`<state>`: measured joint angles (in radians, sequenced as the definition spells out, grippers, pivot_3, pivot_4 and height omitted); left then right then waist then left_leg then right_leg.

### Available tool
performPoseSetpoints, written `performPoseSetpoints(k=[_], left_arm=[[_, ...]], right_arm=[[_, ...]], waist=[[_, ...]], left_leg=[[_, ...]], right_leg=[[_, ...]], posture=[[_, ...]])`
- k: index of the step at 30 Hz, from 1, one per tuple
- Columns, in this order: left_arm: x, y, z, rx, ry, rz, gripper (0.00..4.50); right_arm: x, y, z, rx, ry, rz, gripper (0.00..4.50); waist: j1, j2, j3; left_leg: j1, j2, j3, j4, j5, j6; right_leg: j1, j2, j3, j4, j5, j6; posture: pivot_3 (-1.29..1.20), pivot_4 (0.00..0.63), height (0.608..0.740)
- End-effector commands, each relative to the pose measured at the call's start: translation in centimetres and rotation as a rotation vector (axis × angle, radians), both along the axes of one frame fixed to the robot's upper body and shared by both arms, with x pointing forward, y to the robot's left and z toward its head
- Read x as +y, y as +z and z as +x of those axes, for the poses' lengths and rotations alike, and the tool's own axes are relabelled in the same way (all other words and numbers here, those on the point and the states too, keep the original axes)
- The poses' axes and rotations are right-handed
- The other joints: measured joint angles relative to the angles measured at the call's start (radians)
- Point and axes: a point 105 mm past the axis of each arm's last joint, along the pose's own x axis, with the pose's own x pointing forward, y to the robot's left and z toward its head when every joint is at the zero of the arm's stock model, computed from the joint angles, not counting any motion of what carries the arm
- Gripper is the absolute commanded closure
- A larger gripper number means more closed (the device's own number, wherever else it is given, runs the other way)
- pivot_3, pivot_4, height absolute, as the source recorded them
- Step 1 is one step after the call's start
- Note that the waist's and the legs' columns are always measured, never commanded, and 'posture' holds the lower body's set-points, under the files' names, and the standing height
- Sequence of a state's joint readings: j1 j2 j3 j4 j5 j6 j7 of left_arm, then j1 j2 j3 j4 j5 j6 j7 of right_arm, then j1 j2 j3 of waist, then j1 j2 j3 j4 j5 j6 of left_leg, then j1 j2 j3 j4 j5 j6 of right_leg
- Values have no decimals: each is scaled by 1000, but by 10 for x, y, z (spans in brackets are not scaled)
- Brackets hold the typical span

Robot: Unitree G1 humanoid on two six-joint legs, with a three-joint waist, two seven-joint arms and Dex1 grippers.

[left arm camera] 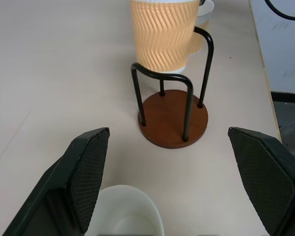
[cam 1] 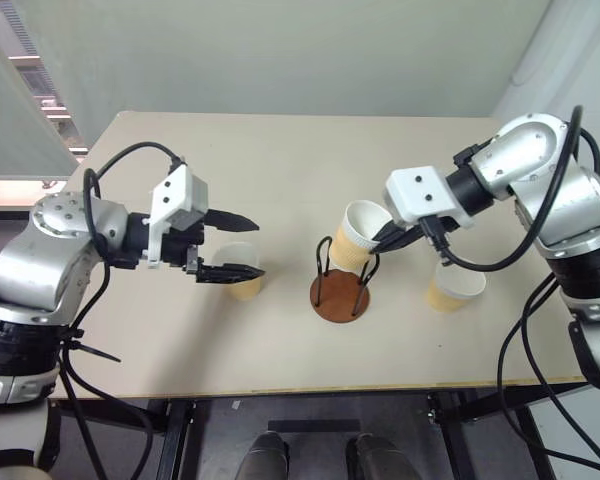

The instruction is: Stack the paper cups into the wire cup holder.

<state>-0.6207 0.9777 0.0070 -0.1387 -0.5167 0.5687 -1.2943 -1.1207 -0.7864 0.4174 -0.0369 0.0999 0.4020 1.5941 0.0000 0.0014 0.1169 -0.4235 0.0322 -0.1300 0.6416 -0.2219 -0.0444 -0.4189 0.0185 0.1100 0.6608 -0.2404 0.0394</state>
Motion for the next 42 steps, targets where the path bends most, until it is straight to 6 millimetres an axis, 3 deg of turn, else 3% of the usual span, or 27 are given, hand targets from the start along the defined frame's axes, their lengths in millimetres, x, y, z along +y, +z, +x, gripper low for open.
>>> performPoseSetpoints(k=[1, 5, 9, 13, 16, 20, 23, 26, 33, 42], left_arm=[[2, 10, -4, -54, 15, 18, 307], [4, 9, -3, -53, 34, 26, 307], [5, 15, -1, -94, 71, 27, 307], [6, 20, -7, -179, 90, 129, 307], [3, 13, -19, -205, 66, 275, 307], [13, -4, -19, -229, 99, 498, 307], [18, -7, -11, -261, 165, 566, 307], [21, -8, -5, -282, 200, 606, 307], [24, -16, 1, -272, 208, 652, 307], [23, -35, 4, -231, 156, 687, 307]], right_arm=[[0, 5, 3, -7, -23, 35, 3565], [-1, 8, 9, -13, -62, 75, 2243], [-1, 28, 15, -19, -142, 217, 979], [-15, 50, 16, 21, -247, 368, 979], [-25, 64, 11, 37, -252, 498, 979], [-39, 67, 0, 117, -252, 595, 979], [-47, 64, -6, 167, -251, 689, 979], [-47, 59, -20, 303, -195, 687, 979], [-54, 58, -44, 442, -138, 629, 979], [-59, 59, -50, 483, -132, 623, 979]], waist=[[0, 0, 0], [1, 0, 0], [1, 0, 0], [1, 0, 0], [1, 0, 0], [3, 0, 0], [3, 0, 0], [2, 0, 0], [2, 0, 0], [2, 0, 0]], left_leg=[[0, 0, 0, 0, 0, 0], [0, 0, 0, 1, 0, 0], [0, 0, 0, 1, 0, 0], [0, 0, 0, 1, 0, 0], [0, 0, 0, -1, 0, 0], [1, 0, 0, -3, 0, 0], [2, 0, 0, -3, 0, -1], [3, 0, 0, -3, 1, -1], [3, 0, 0, -4, 1, -1], [3, 0, 0, -4, 1, -1]], right_leg=[[0, 0, 0, 0, 0, 0], [0, 0, 0, 0, 0, 0], [0, 0, 0, 0, 0, 0], [0, 0, 0, 0, 0, 0], [0, 0, 0, -1, -1, -1], [1, 0, 0, -1, -2, -3], [1, 0, 1, 0, -2, -3], [1, 0, 1, 1, -3, -5], [1, 1, 1, 1, -4, -6], [1, 1, 1, 1, -3, -5]], posture=[[0, 150, 740], [0, 150, 740], [0, 150, 740], [0, 150, 740], [0, 150, 740], [0, 150, 740], [0, 150, 740], [0, 150, 740], [0, 150, 740], [0, 150, 740]])
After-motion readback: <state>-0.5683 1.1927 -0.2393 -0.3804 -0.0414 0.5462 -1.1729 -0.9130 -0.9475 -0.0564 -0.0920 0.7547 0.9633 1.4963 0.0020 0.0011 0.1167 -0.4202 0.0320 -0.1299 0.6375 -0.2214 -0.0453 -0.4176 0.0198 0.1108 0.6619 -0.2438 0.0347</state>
